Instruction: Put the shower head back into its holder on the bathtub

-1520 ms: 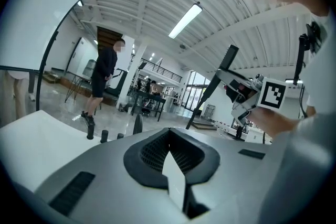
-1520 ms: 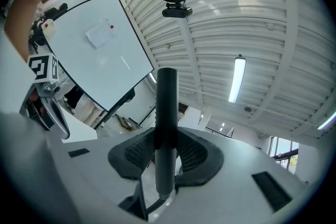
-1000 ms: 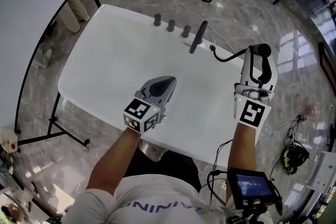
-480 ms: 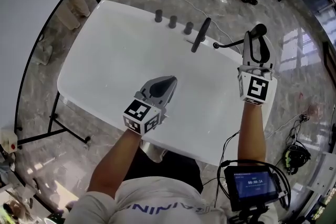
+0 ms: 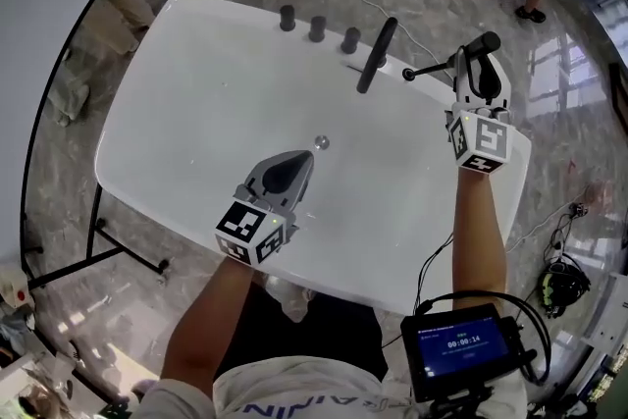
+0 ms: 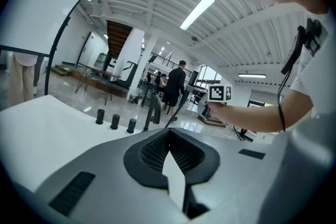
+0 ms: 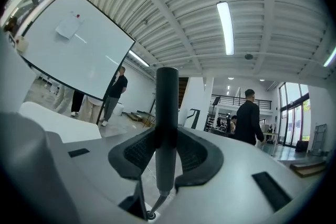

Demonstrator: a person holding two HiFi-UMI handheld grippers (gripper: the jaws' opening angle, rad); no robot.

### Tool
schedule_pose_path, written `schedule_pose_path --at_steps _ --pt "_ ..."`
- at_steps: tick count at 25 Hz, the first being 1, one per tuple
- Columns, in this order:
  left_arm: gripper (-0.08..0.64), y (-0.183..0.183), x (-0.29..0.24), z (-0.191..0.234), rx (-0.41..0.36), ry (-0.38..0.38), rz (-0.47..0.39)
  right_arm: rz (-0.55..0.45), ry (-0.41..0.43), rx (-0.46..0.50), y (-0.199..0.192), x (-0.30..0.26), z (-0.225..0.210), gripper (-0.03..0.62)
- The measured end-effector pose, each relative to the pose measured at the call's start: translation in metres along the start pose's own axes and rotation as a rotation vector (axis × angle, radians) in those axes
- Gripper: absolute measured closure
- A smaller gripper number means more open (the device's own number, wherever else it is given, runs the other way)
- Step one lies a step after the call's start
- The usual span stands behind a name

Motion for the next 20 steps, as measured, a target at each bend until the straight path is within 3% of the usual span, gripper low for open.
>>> schedule_pose_path --at_steps 11,20 --pt "0.543 -0.086 -0.038 0.042 -0.011 -0.011 0.084 0.06 0.002 -0.15 -0.108 -0.04 -0.003 0.465" --pt "0.543 -0.13 -0.058 0.072 0.017 0.0 0.124 0.162 0.001 -0.247 -0.192 -0.075 0.004 0.464"
Point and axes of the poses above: the fingertips, and each gripper's own axes: x backward along the fingers, z to its left, y out of its top, the point moved 4 cm from there along x, backward along the fingers, and after that the axes turned 13 degrees about -y, right-handed, at the moved point
